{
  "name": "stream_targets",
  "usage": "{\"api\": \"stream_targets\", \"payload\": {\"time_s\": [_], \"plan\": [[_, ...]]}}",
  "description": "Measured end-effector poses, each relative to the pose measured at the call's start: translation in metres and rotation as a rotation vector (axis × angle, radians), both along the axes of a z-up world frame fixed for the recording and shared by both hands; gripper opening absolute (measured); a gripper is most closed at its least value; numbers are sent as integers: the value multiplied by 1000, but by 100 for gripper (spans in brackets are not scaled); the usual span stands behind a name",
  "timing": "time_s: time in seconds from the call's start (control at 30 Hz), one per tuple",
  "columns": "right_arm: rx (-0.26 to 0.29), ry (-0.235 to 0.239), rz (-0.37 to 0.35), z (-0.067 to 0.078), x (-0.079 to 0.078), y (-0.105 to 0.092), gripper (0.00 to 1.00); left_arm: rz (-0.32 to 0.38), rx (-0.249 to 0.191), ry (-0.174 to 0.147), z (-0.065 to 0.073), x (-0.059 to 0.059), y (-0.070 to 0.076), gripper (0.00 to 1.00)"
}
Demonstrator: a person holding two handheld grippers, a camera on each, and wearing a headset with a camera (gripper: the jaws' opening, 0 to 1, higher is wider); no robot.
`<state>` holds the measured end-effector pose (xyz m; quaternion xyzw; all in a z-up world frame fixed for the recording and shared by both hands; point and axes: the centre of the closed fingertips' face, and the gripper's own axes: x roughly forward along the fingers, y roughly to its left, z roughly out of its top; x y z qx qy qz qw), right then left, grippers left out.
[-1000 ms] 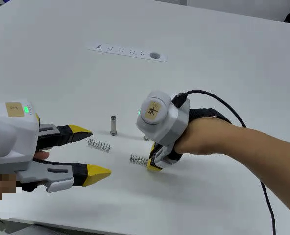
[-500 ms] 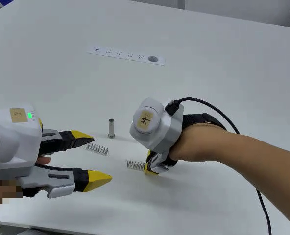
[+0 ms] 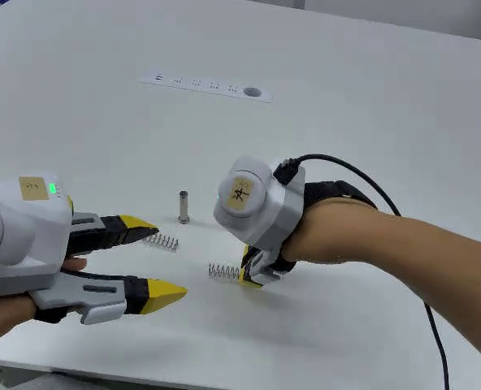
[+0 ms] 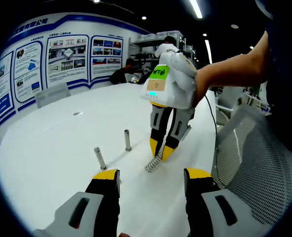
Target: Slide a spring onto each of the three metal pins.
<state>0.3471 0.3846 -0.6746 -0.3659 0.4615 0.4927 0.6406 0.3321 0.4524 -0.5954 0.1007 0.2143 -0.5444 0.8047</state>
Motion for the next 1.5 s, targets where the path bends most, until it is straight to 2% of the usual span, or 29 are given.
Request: {"api": "stream_targets", "payload": {"time_s": [0.2, 0.4, 0.57, 0.83, 1.2, 1.5], "plan": [[31, -1, 40, 25, -4, 1, 11, -21, -2, 0, 0, -2, -7, 52], [58, -33, 104, 54, -9, 6, 11, -46, -9, -12, 3, -2, -14, 50], [66, -43, 138, 69, -14, 9, 11, -73, -12, -28, 7, -4, -21, 46], [76, -36, 203, 75, -27, 16, 11, -127, -9, -52, 7, -11, -30, 36], [74, -26, 256, 75, -37, 21, 11, -204, -11, -73, 8, -22, -38, 15], [53, -18, 283, 74, -43, 20, 11, -240, -4, -61, 3, -28, -43, 12]]}}
